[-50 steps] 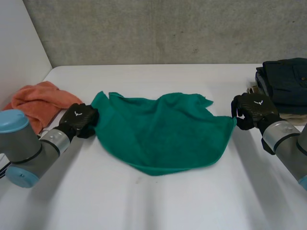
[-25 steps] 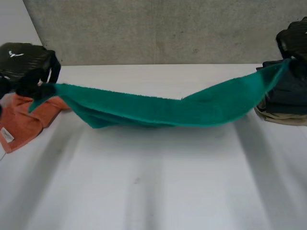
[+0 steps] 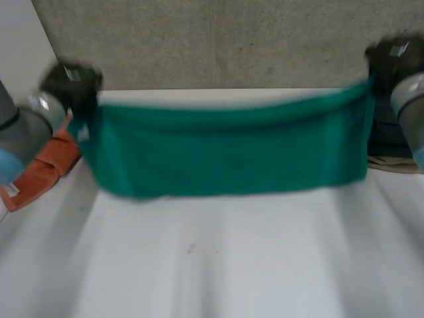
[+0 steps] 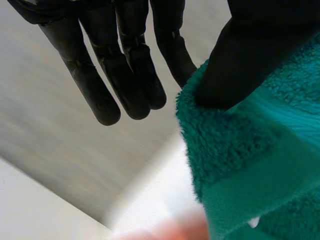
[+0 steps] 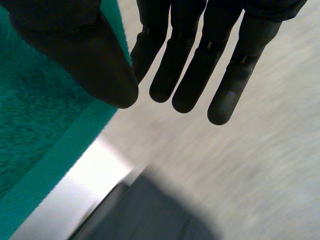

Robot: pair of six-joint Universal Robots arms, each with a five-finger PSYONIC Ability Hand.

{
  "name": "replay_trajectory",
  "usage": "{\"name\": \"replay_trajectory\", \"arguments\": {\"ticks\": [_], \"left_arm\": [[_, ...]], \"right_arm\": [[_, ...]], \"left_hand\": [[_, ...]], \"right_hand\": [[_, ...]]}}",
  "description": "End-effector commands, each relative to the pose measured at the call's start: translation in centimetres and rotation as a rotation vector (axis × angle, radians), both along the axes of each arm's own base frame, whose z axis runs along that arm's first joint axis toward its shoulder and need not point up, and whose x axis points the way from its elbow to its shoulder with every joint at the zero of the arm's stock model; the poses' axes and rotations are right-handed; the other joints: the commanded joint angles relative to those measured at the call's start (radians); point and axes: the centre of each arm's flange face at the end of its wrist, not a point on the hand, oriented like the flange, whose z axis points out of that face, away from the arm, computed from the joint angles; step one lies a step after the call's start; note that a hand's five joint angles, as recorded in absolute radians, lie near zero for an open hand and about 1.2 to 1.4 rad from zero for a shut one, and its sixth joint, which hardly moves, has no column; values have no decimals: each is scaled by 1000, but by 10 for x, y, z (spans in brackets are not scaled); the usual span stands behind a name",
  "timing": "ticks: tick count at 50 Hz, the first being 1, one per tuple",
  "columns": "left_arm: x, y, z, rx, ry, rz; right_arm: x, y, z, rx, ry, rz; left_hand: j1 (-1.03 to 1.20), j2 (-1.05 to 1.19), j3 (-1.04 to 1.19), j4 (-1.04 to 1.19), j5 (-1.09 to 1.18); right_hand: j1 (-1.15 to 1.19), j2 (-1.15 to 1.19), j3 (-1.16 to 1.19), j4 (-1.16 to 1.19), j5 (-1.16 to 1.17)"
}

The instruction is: Fold the laundry.

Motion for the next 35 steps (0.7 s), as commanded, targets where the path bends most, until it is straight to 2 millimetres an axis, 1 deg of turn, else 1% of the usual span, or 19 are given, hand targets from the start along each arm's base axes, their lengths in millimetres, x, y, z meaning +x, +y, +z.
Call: {"name": "replay_trajectory", "arguments": {"ticks": [1, 3, 5, 8, 12, 13, 15, 16, 18, 20, 21, 24, 25, 27, 28, 31, 32, 34, 35], "left_arm": [[11, -34, 109, -620, 311, 101], [11, -31, 120, -676, 352, 80], [8, -24, 123, -660, 377, 36], [2, -19, 114, -591, 381, -9], [1, -9, 91, -462, 379, -27], [3, -7, 80, -423, 375, -14], [6, -5, 69, -389, 368, 4], [11, -4, 55, -348, 356, 18], [15, -2, 41, -309, 343, 33], [18, 4, 19, -243, 322, 45], [18, 7, 13, -222, 315, 45], [17, 22, -8, -158, 284, 26], [16, 26, -11, -148, 278, 15], [14, 33, -12, -144, 270, -9], [13, 40, -9, -154, 267, -35], [9, 54, 5, -190, 271, -77], [9, 57, 10, -201, 273, -85], [7, 64, 20, -222, 278, -103], [4, 71, 31, -242, 283, -120]], "right_arm": [[-1, -14, 81, -549, -287, 14], [0, -12, 90, -613, -314, 30], [0, -12, 94, -644, -337, 47], [3, -12, 92, -625, -367, 83], [6, -15, 75, -535, -391, 150], [7, -16, 65, -480, -388, 170], [6, -19, 53, -421, -374, 179], [6, -20, 46, -390, -366, 180], [5, -23, 22, -283, -338, 179], [4, -22, 6, -199, -315, 175], [5, -19, -12, -106, -287, 174], [7, -11, -39, 36, -232, 177], [9, -1, -57, 137, -193, 186], [13, 11, -72, 226, -153, 198], [17, 23, -84, 302, -123, 211], [24, 39, -94, 374, -113, 223], [29, 48, -98, 399, -133, 227], [33, 56, -99, 417, -172, 227], [39, 62, -99, 430, -224, 232]], "left_hand": [[230, 200, 207, 197, 243], [230, 200, 207, 197, 243], [230, 200, 207, 197, 243], [230, 200, 207, 197, 243], [230, 200, 207, 197, 243], [230, 200, 207, 197, 243], [230, 200, 207, 197, 243], [230, 200, 207, 197, 243], [230, 200, 207, 197, 243], [230, 200, 207, 197, 243], [230, 200, 207, 197, 243], [230, 200, 207, 197, 243], [230, 200, 207, 197, 243], [230, 200, 207, 197, 243], [230, 200, 207, 197, 243], [230, 200, 207, 197, 243], [230, 200, 207, 197, 243], [230, 200, 207, 197, 243], [230, 200, 207, 197, 243]], "right_hand": [[265, 210, 202, 197, 220], [265, 210, 202, 197, 220], [265, 210, 202, 197, 220], [265, 210, 202, 197, 220], [265, 210, 202, 197, 220], [265, 210, 202, 197, 220], [265, 210, 202, 197, 220], [265, 210, 202, 197, 220], [265, 210, 202, 197, 220], [265, 210, 202, 197, 220], [265, 210, 202, 197, 220], [239, 184, 175, 170, 193], [-198, -253, -261, -266, -243], [-640, -695, -704, -709, -686], [-770, -825, -834, -839, -816], [-889, -943, -952, -957, -934], [-936, -990, -999, -1004, -981], [-951, -1006, -1014, -1019, -996], [-957, -1011, -1020, -1025, -1002]]}}
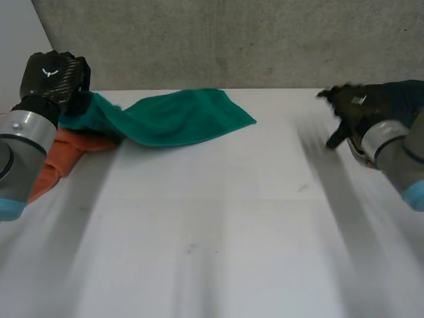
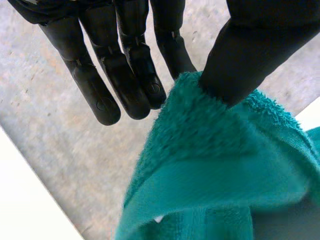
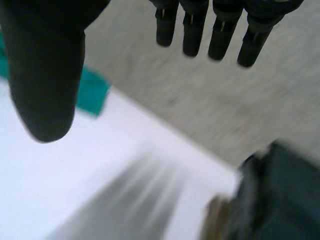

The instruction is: Fold the laundry.

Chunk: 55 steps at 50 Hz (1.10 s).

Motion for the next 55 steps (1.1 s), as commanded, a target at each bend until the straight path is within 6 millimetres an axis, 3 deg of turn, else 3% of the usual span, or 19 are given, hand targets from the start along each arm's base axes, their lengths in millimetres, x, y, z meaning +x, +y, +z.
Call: {"name": "replay_trajectory", "arguments": {"ticks": [1, 11, 16, 28, 30, 32, 35, 37, 38, 41, 45, 50, 55], "left_arm": [[-9, 32, 42, -105, 11, -78], [-29, 83, 94, -126, 24, -202], [-37, 113, 115, -135, 35, -254], [-39, 174, 160, -246, 85, -341], [-37, 178, 165, -254, 96, -343], [-33, 183, 171, -256, 116, -341], [-28, 185, 175, -257, 142, -329], [-25, 185, 177, -260, 151, -320], [-23, 183, 177, -264, 151, -313], [-13, 171, 177, -263, 143, -259], [5, 144, 171, -237, 122, -172], [35, 105, 154, -138, 107, -90], [52, 83, 129, 25, 109, -76]], "right_arm": [[24, 41, -16, 148, -95, 21], [81, 71, -19, 222, -271, 128], [119, 80, -36, 258, -315, 183], [173, 71, -83, 247, -339, 160], [177, 71, -88, 244, -343, 161], [179, 67, -94, 236, -344, 145], [174, 59, -95, 221, -342, 97], [164, 53, -92, 216, -330, 51], [159, 50, -88, 208, -320, 27], [123, 31, -38, 102, -285, -60], [82, 21, 25, -64, -162, -64], [26, 34, 110, -322, 123, 10], [-20, 49, 160, -403, 284, -64]], "left_hand": [[230, 197, 204, 196, 241], [230, 197, 204, 196, 241], [230, 197, 204, 196, 241], [230, 197, 204, 196, 241], [230, 197, 204, 196, 241], [230, 197, 204, 196, 241], [230, 197, 204, 196, 241], [230, 197, 204, 196, 241], [230, 197, 204, 196, 241], [230, 197, 204, 196, 241], [230, 197, 204, 196, 241], [230, 197, 204, 196, 241], [230, 197, 204, 196, 241]], "right_hand": [[-98, -94, -90, -91, -71], [-98, -94, -90, -91, -71], [-98, -94, -90, -91, -71], [-87, -83, -79, -80, -60], [33, 37, 41, 40, 60], [352, 356, 361, 360, 379], [1120, 1124, 1128, 1127, 1147], [1123, 1127, 1132, 1131, 1150], [1123, 1127, 1132, 1131, 1150], [1123, 1127, 1132, 1131, 1150], [1123, 1127, 1132, 1131, 1150], [1123, 1127, 1132, 1131, 1150], [1123, 1127, 1132, 1131, 1150]]}}
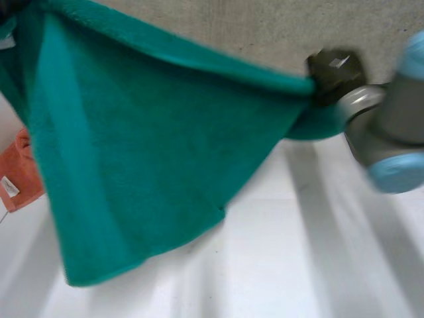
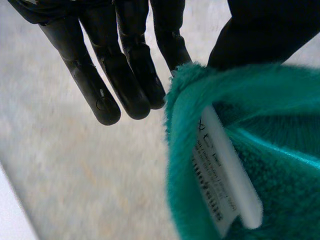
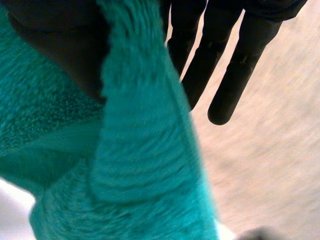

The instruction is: Fold the laundry.

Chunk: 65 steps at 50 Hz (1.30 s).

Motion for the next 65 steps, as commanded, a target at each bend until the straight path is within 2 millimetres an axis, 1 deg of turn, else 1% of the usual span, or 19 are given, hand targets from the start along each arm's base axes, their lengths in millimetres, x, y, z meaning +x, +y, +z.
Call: {"name": "replay_trajectory", "arguments": {"ticks": [1, 5, 9, 10, 11, 14, 17, 22, 27, 28, 33, 35, 39, 42, 46, 53, 57, 58, 65], "left_arm": [[27, -36, -37, 233, -12, 20], [17, -40, -70, 432, -47, -46], [3, -46, -109, 580, -158, -73], [-3, -51, -125, 619, -207, -78], [-8, -57, -140, 645, -260, -71], [-19, -73, -165, 673, -343, -44], [-36, -87, -179, 671, -368, -30], [-56, -120, -185, 589, -327, 23], [-72, -165, -169, 361, -251, 94], [-73, -180, -157, 268, -216, 114], [-76, -210, -106, -49, -103, 142], [-77, -215, -81, -190, -39, 135], [-77, -210, -49, -347, 57, 96], [-76, -208, -40, -371, 100, 80], [-66, -208, -48, -302, 129, 91], [-52, -195, -100, -73, 97, 97], [-50, -179, -144, 64, 33, 50], [-50, -171, -165, 128, 3, 22], [-45, -126, -251, 427, -155, -67]], "right_arm": [[-67, 26, 82, -176, 272, -77], [-79, 38, 95, -148, 326, -45], [-82, 38, 79, -40, 372, 13], [-81, 37, 73, -11, 381, 25], [-74, 35, 51, 84, 405, 69], [-60, 29, 22, 169, 430, 121], [-52, 12, -8, 231, 452, 113], [-41, -15, -36, 235, 430, 31], [-26, -47, -31, 76, 305, -38], [-19, -56, -21, -8, 245, -50], [-6, -75, 25, -331, 3, -87], [-4, -76, 50, -484, -133, -87], [-5, -74, 76, -661, -265, -73], [-4, -74, 80, -710, -281, -63], [2, -77, 64, -659, -253, -33], [12, -80, -9, -371, -130, 78], [11, -74, -55, -199, -61, 115], [9, -71, -72, -139, -27, 118], [3, -51, -125, 50, 161, 121]], "left_hand": [[230, 197, 203, 193, 241], [230, 197, 203, 193, 241], [230, 197, 203, 193, 241], [230, 197, 203, 193, 241], [230, 197, 203, 193, 241], [230, 197, 203, 193, 241], [230, 197, 203, 193, 241], [230, 197, 203, 193, 241], [230, 197, 203, 193, 241], [230, 197, 203, 193, 241], [230, 197, 203, 193, 241], [230, 197, 203, 193, 241], [230, 197, 203, 193, 241], [230, 197, 203, 193, 241], [230, 197, 203, 193, 241], [230, 197, 203, 193, 241], [230, 197, 203, 193, 241], [230, 197, 203, 193, 241], [230, 197, 203, 193, 241]], "right_hand": [[255, 211, 208, 199, 241], [255, 211, 208, 199, 241], [255, 211, 208, 199, 241], [255, 211, 208, 199, 241], [255, 211, 208, 199, 241], [255, 211, 208, 199, 241], [255, 211, 208, 199, 241], [255, 211, 208, 199, 241], [255, 211, 208, 199, 241], [255, 211, 208, 199, 241], [255, 211, 208, 199, 241], [255, 211, 208, 199, 241], [255, 211, 208, 199, 241], [255, 211, 208, 199, 241], [255, 211, 208, 199, 241], [255, 211, 208, 199, 241], [255, 211, 208, 199, 241], [255, 211, 208, 199, 241], [255, 211, 208, 199, 241]]}}
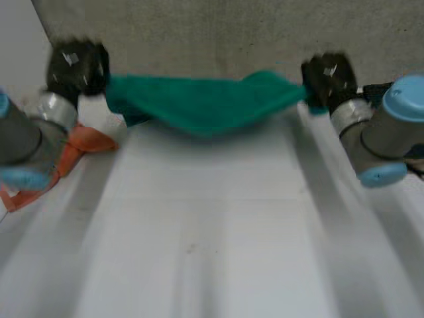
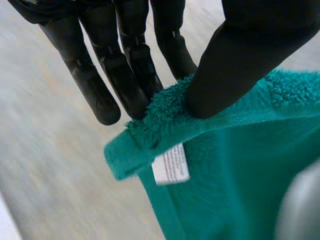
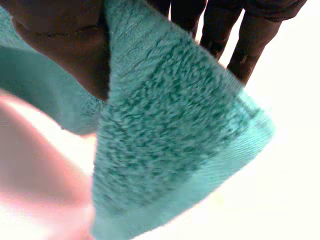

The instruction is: Fold the laundry.

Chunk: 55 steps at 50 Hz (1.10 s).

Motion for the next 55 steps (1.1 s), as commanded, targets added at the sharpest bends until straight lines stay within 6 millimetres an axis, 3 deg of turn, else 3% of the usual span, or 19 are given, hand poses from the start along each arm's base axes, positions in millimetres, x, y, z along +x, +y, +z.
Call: {"name": "replay_trajectory", "arguments": {"ticks": [1, 5, 9, 14, 16, 18, 24, 33, 38, 41, 42, 49, 55], "left_arm": [[8, 47, -82, 295, -152, -88], [20, 71, -96, 423, -235, -71], [32, 97, -92, 537, -279, -65], [36, 116, -83, 577, -292, -89], [37, 120, -80, 567, -288, -102], [37, 121, -80, 561, -285, -105], [39, 121, -80, 554, -291, -88], [45, 121, -74, 568, -293, -62], [45, 125, -66, 558, -288, -66], [44, 126, -64, 552, -287, -70], [44, 127, -63, 552, -286, -71], [45, 126, -62, 560, -272, -65], [50, 125, -60, 575, -260, -48]], "right_arm": [[-9, 25, -58, 214, 220, 1], [-13, 40, -65, 317, 270, 18], [-21, 51, -65, 410, 299, 17], [-37, 57, -66, 501, 299, -11], [-43, 56, -68, 524, 281, -27], [-47, 56, -69, 542, 267, -43], [-66, 54, -69, 557, 241, -133], [-77, 63, -54, 512, 231, -165], [-78, 70, -51, 511, 227, -147], [-78, 72, -55, 516, 224, -129], [-79, 71, -58, 516, 221, -123], [-83, 69, -75, 541, 228, -82], [-97, 68, -74, 562, 247, -84]], "left_hand": [[230, 196, 202, 192, 227], [230, 196, 202, 192, 227], [230, 196, 202, 192, 227], [230, 196, 202, 192, 227], [230, 196, 202, 192, 227], [230, 196, 202, 192, 227], [230, 196, 202, 192, 227], [230, 196, 202, 192, 227], [230, 196, 202, 192, 227], [230, 196, 202, 192, 227], [230, 196, 202, 192, 227], [230, 196, 202, 192, 227], [230, 196, 202, 192, 227]], "right_hand": [[255, 211, 208, 199, 241], [255, 211, 208, 199, 241], [255, 211, 208, 199, 241], [-194, -238, -241, -250, -208], [-431, -475, -478, -487, -445], [-514, -559, -562, -571, -528], [-509, -553, -556, -565, -523], [-673, -717, -720, -730, -687], [-603, -647, -650, -659, -617], [-58, -103, -106, -115, -72], [252, 208, 205, 195, 238], [255, 211, 208, 199, 241], [255, 211, 208, 199, 241]]}}
